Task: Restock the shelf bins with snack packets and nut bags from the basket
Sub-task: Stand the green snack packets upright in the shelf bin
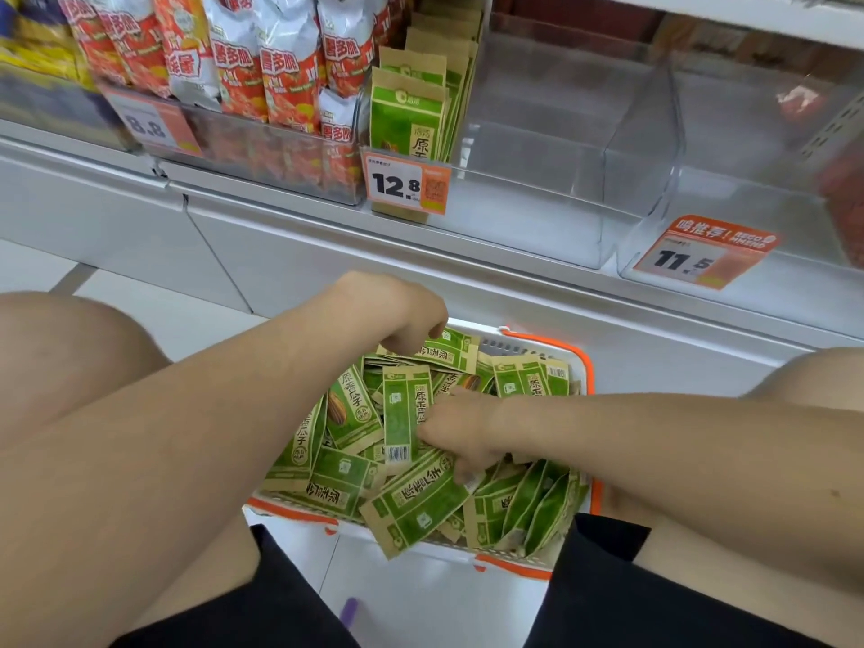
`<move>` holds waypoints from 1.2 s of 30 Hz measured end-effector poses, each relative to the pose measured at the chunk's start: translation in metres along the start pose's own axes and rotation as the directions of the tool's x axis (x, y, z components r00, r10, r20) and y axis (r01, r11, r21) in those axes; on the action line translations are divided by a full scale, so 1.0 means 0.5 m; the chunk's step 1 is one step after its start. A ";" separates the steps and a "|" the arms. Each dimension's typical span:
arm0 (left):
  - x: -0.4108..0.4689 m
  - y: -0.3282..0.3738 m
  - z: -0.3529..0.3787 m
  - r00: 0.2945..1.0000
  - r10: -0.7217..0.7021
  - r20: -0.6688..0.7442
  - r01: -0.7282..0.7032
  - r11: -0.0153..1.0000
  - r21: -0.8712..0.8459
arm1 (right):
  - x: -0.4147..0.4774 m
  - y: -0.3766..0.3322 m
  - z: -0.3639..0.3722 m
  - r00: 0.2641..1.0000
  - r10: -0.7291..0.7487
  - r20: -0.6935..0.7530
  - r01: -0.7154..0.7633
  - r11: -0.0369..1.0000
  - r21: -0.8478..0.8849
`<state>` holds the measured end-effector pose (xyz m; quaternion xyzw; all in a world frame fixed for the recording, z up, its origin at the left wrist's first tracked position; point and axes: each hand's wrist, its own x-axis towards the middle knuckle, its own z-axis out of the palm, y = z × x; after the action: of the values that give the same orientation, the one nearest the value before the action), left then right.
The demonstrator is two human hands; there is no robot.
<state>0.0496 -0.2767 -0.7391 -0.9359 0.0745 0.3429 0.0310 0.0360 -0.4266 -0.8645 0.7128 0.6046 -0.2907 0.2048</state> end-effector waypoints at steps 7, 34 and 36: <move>-0.015 -0.014 -0.017 0.998 -0.020 0.051 0.021 0.999 -0.028 | -0.036 0.052 -0.126 0.999 0.026 -0.019 -0.015 0.901 0.433; -0.055 -0.057 -0.101 0.755 -0.532 -0.383 -0.269 0.280 -0.921 | -0.185 0.148 -0.325 0.368 0.424 -0.828 -0.097 0.903 0.419; -0.053 -0.060 -0.105 0.707 -0.599 -0.376 -0.309 0.217 -0.926 | -0.185 0.152 -0.323 0.410 0.384 -0.827 -0.124 0.922 0.367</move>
<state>0.0678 -0.2495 -0.6818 -0.7970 -0.2475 -0.0656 -0.5471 0.1283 -0.4052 -0.6872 0.8614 0.4634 0.0860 -0.1895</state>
